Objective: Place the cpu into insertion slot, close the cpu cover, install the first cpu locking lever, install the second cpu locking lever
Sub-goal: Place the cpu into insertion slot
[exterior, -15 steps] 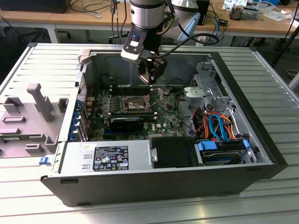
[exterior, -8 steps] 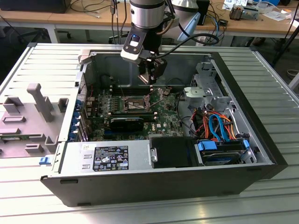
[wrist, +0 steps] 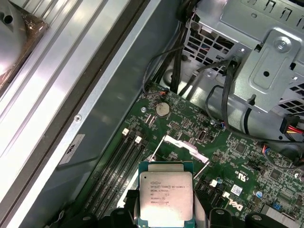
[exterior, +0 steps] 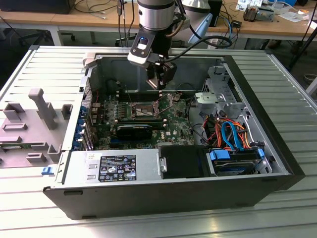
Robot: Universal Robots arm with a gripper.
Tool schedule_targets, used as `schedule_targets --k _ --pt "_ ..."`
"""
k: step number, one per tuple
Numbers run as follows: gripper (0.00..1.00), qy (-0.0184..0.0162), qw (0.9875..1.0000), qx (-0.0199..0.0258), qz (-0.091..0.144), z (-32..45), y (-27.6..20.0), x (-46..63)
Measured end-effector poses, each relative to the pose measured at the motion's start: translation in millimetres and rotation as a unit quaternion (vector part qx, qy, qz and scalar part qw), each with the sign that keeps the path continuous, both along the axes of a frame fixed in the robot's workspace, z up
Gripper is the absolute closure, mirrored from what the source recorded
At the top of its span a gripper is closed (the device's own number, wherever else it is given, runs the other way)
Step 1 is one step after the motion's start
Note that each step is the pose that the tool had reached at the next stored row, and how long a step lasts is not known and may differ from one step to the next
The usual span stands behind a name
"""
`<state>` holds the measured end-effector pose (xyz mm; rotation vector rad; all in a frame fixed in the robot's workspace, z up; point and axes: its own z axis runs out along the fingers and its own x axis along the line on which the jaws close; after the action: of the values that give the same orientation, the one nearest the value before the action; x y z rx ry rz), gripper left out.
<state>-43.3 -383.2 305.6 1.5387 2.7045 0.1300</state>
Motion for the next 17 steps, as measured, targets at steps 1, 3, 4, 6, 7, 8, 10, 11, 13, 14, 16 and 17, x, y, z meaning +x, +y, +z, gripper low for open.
schedule_targets --k 1,3,4,6,7,8,10,11,13,14,16,17 --pt "0.45 0.0000 1.0000 0.0000 -0.001 -0.1 0.0 0.0" --pt "0.45 0.0000 1.0000 0.0000 -0.002 -0.1 0.0 0.0" --pt "0.45 0.0000 1.0000 0.0000 -0.002 -0.1 0.0 0.0" --pt "0.45 0.0000 1.0000 0.0000 -0.003 -0.2 0.0 0.0" --pt "0.45 0.0000 1.0000 0.0000 -0.005 -0.3 0.0 0.0" --pt "0.45 0.0000 1.0000 0.0000 -0.005 -0.3 0.0 0.0" --pt "0.45 0.0000 1.0000 0.0000 -0.007 -0.4 0.0 0.0" --pt "0.45 0.0000 1.0000 0.0000 -0.007 -0.5 0.0 0.0" --pt "0.45 0.0000 1.0000 0.0000 -0.009 -0.6 0.0 0.0" --pt "0.45 0.0000 1.0000 0.0000 -0.010 -0.6 0.0 0.0" --pt "0.45 0.0000 0.9999 0.0000 -0.012 -0.7 0.0 0.0" --pt "0.45 0.0000 0.9999 0.0000 -0.013 -0.8 0.0 0.0"
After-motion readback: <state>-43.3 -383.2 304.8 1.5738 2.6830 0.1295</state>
